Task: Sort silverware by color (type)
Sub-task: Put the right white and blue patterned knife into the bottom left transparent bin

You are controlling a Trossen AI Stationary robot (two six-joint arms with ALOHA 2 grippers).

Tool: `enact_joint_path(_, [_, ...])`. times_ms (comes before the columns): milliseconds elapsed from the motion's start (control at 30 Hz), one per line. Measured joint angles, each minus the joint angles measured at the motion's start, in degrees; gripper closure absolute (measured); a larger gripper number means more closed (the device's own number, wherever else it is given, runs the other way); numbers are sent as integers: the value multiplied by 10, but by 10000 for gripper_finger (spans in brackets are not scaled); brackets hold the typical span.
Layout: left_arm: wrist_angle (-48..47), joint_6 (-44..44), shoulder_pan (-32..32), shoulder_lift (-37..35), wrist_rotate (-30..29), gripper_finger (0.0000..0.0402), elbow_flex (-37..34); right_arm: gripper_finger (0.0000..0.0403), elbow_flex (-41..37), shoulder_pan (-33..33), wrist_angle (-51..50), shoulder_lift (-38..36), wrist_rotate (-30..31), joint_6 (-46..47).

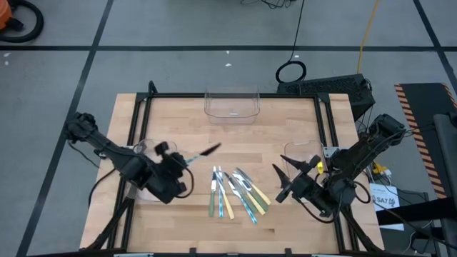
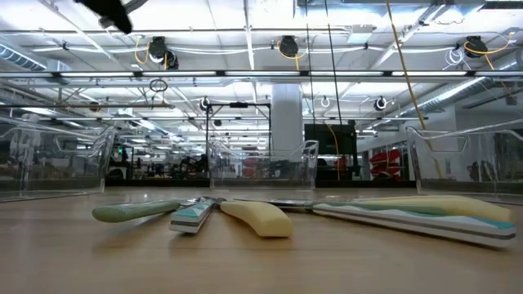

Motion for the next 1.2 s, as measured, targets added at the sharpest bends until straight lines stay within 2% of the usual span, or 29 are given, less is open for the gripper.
enact_joint_path(167, [-97, -158, -20, 0, -1, 342, -21, 232, 0, 0, -12, 0, 0, 16])
enact_joint_path(333, [-150, -259, -28, 1, 32, 342, -57, 232, 0, 0, -44, 0, 0, 41])
enact_joint_path(633, [-148, -347, -35, 1, 134, 342, -116, 232, 0, 0, -58, 0, 0, 56])
enact_joint_path(867, [-145, -450, -80, 2, 214, 342, -126, 232, 0, 0, -63, 0, 0, 59])
enact_joint_path(1200, [-146, -553, -162, 3, 230, 342, -126, 232, 0, 0, -63, 0, 1, 59])
